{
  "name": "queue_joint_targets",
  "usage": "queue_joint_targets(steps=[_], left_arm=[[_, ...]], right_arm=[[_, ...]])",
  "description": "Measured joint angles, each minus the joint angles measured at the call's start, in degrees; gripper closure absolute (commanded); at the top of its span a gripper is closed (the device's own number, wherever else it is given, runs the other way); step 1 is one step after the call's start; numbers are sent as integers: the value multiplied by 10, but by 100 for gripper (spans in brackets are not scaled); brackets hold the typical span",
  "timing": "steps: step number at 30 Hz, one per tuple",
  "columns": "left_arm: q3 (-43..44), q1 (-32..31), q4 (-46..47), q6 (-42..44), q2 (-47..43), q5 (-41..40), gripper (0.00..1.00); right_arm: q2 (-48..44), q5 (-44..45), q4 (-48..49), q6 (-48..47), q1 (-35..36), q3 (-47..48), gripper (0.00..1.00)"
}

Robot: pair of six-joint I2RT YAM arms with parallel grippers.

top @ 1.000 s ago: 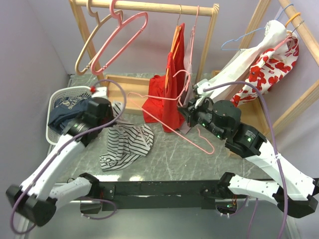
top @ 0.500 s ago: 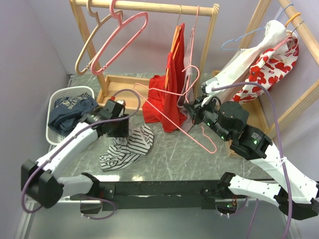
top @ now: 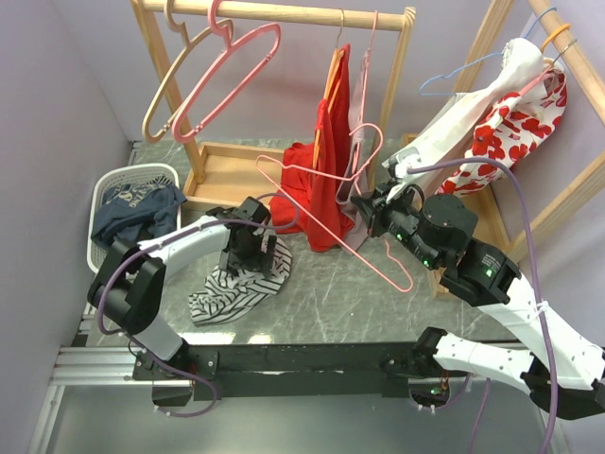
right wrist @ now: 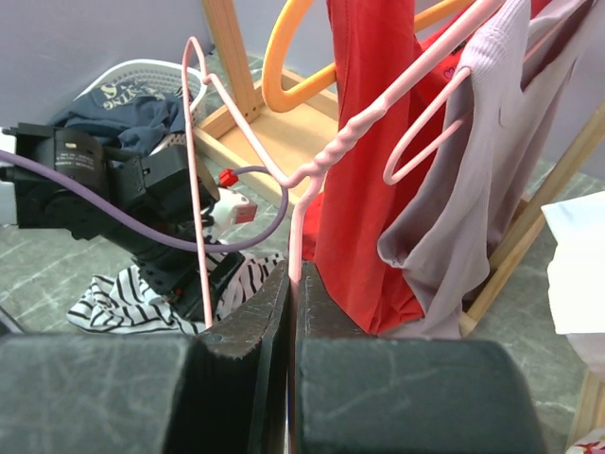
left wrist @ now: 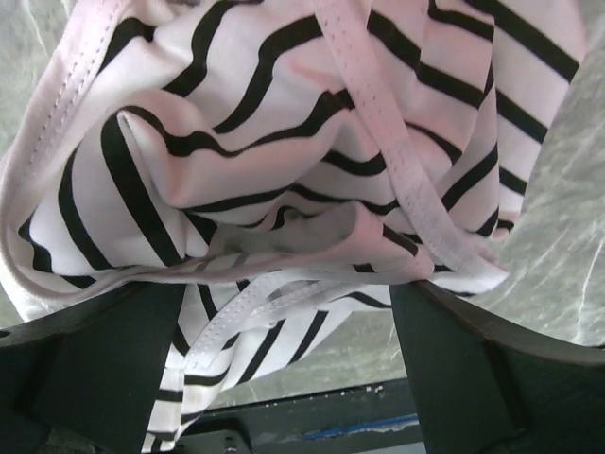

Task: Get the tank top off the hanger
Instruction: Remove the tank top from the hanger, then pick up the tank top from the center of the board.

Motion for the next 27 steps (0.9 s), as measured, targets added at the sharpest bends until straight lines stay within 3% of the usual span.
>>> queue_joint_targets(steps=[6, 15, 17, 18, 19, 20, 22, 24, 27], left_arm=[[1, -19, 24, -14, 34, -30, 1], [11, -71, 26, -65, 68, -116, 3], [14, -77, 26, -72, 73, -123, 16], [14, -78, 28, -75, 76, -123, 27], [14, -80, 31, -79, 78, -126, 48], [14, -81, 34, -82, 79, -130, 58], [9, -83, 42, -86, 79, -147, 86], [3, -82, 42, -92, 76, -161, 97], [-4, -85, 50, -100, 67, -163, 99]], right_arm=[[-5, 3, 0, 0, 0, 0, 100], [-5, 3, 0, 0, -1, -2, 100], [-5, 3, 1, 0, -1, -2, 100], [-5, 3, 1, 0, -1, -2, 100], [-5, 3, 1, 0, -1, -2, 100], [-6, 3, 0, 0, -1, -3, 100], [-7, 5, 1, -1, -1, -2, 100], [-8, 6, 0, -2, -1, -3, 100], [-12, 7, 1, -2, -1, -3, 100]])
